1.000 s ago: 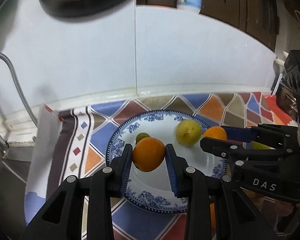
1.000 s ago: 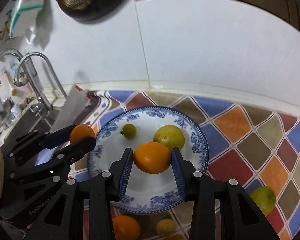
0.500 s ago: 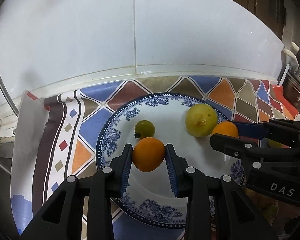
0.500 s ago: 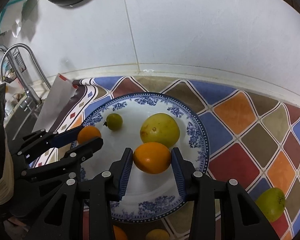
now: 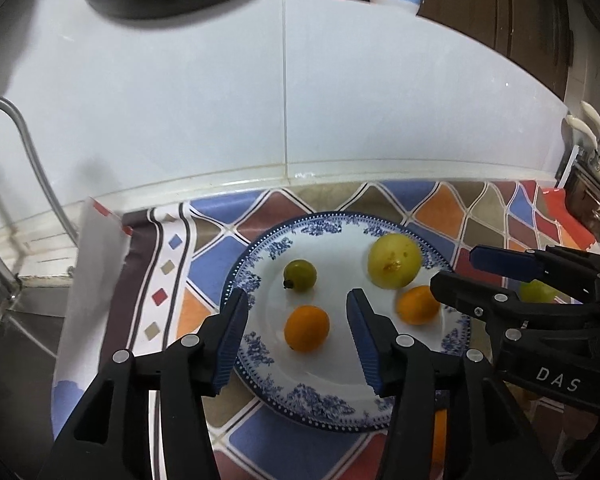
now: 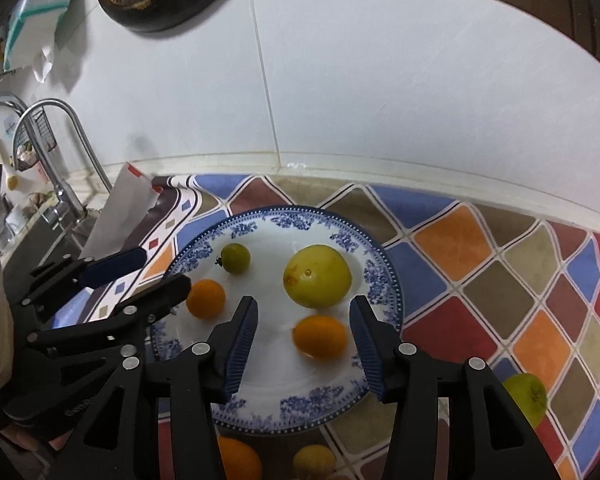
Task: Organize fruits
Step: 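Lower both oranges onto the plate and open both grippers, then withdraw both grippers from the plate toward the remaining fruits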
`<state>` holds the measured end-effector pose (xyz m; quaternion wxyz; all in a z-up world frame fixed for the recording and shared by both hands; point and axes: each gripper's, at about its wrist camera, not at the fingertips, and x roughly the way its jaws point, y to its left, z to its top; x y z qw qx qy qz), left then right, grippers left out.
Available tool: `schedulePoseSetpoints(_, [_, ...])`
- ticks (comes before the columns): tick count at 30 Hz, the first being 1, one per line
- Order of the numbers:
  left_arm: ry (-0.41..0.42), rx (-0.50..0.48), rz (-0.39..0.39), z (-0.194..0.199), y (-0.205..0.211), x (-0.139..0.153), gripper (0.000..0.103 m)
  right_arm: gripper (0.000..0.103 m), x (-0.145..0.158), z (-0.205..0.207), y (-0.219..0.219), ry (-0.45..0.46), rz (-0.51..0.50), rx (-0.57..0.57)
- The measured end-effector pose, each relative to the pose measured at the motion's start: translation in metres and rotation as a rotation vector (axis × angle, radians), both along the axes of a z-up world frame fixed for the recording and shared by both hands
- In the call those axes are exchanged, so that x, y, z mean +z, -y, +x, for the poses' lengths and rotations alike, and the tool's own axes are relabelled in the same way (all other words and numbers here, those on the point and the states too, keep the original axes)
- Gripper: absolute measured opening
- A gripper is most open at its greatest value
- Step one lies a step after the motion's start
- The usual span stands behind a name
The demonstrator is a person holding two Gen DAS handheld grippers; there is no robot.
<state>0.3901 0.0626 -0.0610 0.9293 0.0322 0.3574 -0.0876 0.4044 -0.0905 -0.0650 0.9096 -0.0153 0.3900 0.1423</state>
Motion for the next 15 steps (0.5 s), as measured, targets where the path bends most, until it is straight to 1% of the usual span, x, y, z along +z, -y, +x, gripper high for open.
schedulePoseSetpoints(4, [0.032,0.028,0.009,-0.017,0.001,0.018,0.057,0.049,0.012,-0.014,0.004,0.028,0.006,-0.007])
schedulePoseSetpoints(7, [0.047,0.05,-0.004,-0.031,0.002,0.031,0.061,0.052,0.022,-0.027,0.007,0.058,0.006,-0.01])
schedulePoseSetpoints(9, [0.06,0.057,-0.01,-0.04,0.002,0.038,0.063,0.053,0.029,-0.035,0.009,0.078,0.003,-0.011])
schedulePoseSetpoints(12, [0.082,0.066,-0.01,-0.055,0.004,0.049,0.067,0.053,0.04,-0.05,0.012,0.108,0.002,-0.013])
schedulePoseSetpoints(14, [0.098,0.068,-0.005,-0.067,0.006,0.057,0.068,0.056,0.046,-0.06,0.014,0.125,0.004,-0.013])
schedulePoseSetpoints(15, [0.105,0.069,-0.004,-0.071,0.007,0.06,0.07,0.057,0.05,-0.066,0.016,0.136,0.004,-0.017])
